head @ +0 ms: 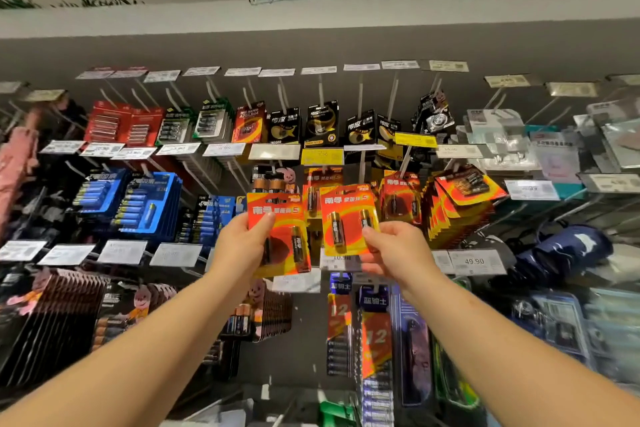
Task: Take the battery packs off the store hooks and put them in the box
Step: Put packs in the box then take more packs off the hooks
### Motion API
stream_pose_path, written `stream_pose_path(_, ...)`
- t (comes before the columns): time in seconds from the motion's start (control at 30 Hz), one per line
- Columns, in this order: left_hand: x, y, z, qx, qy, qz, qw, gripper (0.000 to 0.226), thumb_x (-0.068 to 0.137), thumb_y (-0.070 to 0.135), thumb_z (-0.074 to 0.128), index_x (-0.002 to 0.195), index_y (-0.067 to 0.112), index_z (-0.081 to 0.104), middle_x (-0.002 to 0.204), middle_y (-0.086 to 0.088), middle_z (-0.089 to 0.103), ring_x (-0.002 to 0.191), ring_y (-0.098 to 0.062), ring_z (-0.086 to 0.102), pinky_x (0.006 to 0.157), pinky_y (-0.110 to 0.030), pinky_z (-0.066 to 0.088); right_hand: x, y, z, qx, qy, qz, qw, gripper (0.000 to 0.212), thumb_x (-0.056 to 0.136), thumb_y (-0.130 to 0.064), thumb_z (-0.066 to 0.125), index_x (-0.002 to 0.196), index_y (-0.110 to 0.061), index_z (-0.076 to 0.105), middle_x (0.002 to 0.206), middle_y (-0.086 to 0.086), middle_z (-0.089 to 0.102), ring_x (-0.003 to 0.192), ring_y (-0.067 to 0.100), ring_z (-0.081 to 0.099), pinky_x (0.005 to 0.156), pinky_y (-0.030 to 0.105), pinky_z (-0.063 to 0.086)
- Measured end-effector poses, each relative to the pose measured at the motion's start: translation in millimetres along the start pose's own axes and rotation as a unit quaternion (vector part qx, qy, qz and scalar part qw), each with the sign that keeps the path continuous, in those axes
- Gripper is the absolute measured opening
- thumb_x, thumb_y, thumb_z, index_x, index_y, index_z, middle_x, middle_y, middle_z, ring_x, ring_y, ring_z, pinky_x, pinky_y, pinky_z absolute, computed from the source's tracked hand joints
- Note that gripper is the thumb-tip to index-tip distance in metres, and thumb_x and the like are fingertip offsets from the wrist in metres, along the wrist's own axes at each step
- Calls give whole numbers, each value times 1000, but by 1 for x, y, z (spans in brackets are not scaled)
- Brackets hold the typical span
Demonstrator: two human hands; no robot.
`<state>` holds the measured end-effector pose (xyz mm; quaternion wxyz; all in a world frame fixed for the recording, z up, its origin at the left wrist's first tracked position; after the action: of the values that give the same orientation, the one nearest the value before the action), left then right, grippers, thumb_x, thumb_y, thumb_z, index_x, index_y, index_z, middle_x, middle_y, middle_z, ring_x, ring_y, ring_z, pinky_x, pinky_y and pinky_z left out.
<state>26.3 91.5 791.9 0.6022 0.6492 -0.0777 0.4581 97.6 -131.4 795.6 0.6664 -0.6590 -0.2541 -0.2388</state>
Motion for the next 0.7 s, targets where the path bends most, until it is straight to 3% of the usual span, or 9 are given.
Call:
stream_pose_path(0.13, 29, 1, -5, -5, -8, 16, 1000, 21, 99, 40, 54, 99, 21, 63, 98, -7, 71, 86, -23, 70, 72, -37, 57, 29, -15, 8, -31, 21, -4, 999, 48, 94, -18, 62, 136, -3, 47, 96, 13, 64, 77, 20, 66, 62, 30, 60)
stream_pose_path(0.2, 41, 0, -4, -17, -16, 22, 999, 26, 99, 41, 53, 107, 19, 63, 101, -7, 72, 89, -24, 70, 74, -38, 58, 43, -16, 18, -44, 10, 9, 999, 45, 92, -19, 64, 132, -2, 50, 90, 11, 63, 72, 18, 64, 63, 31, 61)
stream_pose_path(0.3, 60, -8, 1, -29, -40, 28, 998, 22, 99, 42, 52, 103, 23, 63, 101, -4, 72, 93, -23, 69, 85, -43, 56, 66, -14, 32, -52, 0, 15, 999, 46, 90, -20, 66, 128, 2, 53, 85, 10, 61, 70, 19, 61, 69, 34, 60)
stream_pose_path(0.37, 72, -15, 2, -41, -49, 35, 997, 21, 100, 40, 52, 100, 23, 63, 99, -3, 73, 92, -21, 69, 80, -39, 56, 78, -15, 41, -32, 3, 17, 999, 41, 92, -18, 64, 126, 3, 53, 78, 9, 58, 66, 18, 59, 72, 35, 60)
stream_pose_path(0.53, 97, -29, 2, -46, -59, 52, 996, 27, 99, 42, 52, 104, 19, 67, 96, -2, 74, 86, -17, 70, 68, -33, 54, 98, -15, 61, 14, 30, 1, 999, 32, 96, -17, 59, 125, -6, 54, 90, 8, 60, 79, 18, 63, 65, 26, 59)
stream_pose_path(0.63, 109, -39, 2, -48, -62, 61, 995, 32, 98, 47, 52, 111, 22, 66, 99, 0, 74, 90, -18, 71, 77, -39, 57, 109, -12, 71, 22, 62, 5, 998, 11, 94, -16, 61, 98, -6, 59, 83, 8, 60, 73, 18, 63, 66, 29, 59)
stream_pose_path(0.7, 114, -42, 3, -56, -66, 66, 994, 30, 98, 48, 52, 110, 24, 66, 99, 1, 74, 90, -18, 71, 78, -40, 58, 114, -9, 73, 17, 87, 12, 996, 17, 94, -15, 62, 103, -1, 59, 84, 10, 60, 73, 20, 65, 61, 30, 59)
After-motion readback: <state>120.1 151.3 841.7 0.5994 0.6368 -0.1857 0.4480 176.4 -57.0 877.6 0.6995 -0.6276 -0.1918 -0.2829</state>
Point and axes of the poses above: each hand's wrist, its own x-axis towards the middle knuckle, its own z-axis out of the palm, y = z × x, the point moved 7 cm from there along x, towards the middle knuckle
